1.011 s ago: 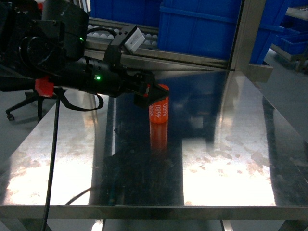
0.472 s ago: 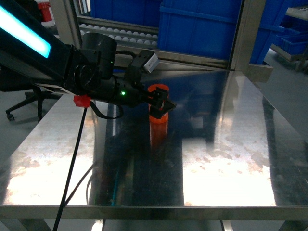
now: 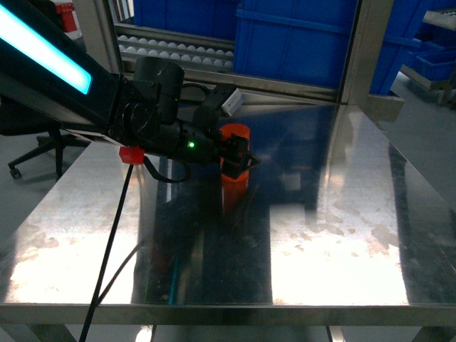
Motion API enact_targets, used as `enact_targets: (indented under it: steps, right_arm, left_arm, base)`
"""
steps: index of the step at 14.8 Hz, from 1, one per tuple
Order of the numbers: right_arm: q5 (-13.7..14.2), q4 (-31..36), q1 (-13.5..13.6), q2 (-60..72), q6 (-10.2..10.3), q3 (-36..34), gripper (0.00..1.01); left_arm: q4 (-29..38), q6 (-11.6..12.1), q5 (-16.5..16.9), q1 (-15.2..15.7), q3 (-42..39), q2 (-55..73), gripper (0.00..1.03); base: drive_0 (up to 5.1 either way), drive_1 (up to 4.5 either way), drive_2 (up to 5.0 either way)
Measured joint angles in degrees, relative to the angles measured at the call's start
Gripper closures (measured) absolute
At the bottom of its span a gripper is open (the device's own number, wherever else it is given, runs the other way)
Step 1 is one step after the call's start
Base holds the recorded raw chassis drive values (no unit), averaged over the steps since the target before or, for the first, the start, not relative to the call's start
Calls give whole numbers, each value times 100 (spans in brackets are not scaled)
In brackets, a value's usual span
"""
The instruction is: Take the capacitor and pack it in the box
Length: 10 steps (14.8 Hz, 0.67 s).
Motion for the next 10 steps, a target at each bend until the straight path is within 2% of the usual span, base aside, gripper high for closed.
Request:
enact_targets:
  steps: [1,3,4,6,7,10]
  right_arm:
    - [0,0,0,0,0,0,3]
    - [0,0,0,0,0,0,3]
    - [0,0,0,0,0,0,3]
    - [2,0,0,0,0,0,3]
    - [0,0,0,0,0,0,3]
    - [0,2,0,0,0,0,3]
  left_arm:
    - [79,-2,-116,2,-122,-101,57]
    - [476,-57,-245,92,-496,-533,59]
    - [780,-162,-341,170,-739,-855,59]
    - [1572,-472,-750,450,-1504,-1792,59]
    - [2116,-553,-1067,645,-2096,-2374,59]
    - [3530,-501,-2481,1049,-4269,-4054,59]
  base:
    - [0,0,0]
    - [0,0,0]
    - [0,0,0]
    - [0,0,0]
    - [0,0,0]
    - [0,0,0]
